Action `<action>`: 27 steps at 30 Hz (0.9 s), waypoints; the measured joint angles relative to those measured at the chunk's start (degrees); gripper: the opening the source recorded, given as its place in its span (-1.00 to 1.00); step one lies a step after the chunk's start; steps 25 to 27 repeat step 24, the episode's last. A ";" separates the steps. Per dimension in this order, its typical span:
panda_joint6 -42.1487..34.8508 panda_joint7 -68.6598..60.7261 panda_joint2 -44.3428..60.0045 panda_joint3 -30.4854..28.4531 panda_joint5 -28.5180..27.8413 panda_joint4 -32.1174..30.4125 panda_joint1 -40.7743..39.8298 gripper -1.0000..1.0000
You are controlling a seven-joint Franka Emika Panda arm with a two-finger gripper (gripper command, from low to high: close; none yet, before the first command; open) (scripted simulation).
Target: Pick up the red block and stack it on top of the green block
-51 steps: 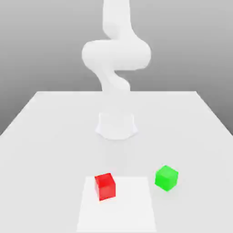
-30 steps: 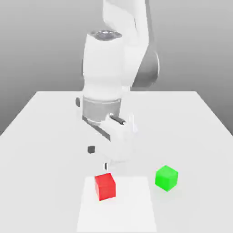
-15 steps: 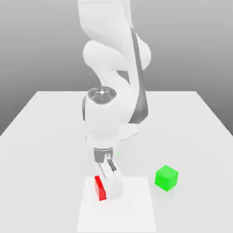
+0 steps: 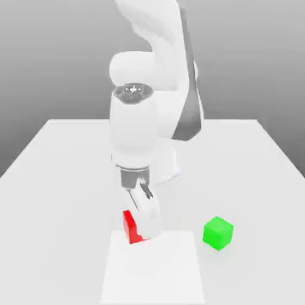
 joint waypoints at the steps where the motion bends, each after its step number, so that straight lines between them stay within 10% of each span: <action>1: -0.60 -1.33 -0.79 0.70 0.46 -0.19 1.74 -1.00; 12: -5.84 -17.69 -8.48 8.07 7.45 -2.23 18.42 -1.00; 21: 6.16 -9.35 4.50 8.34 -5.45 -1.85 16.12 -1.00; 22: 7.28 -8.14 5.77 7.71 -7.18 -1.83 16.45 1.00; 27: 7.28 -8.14 5.77 7.71 -7.18 -1.83 16.47 1.00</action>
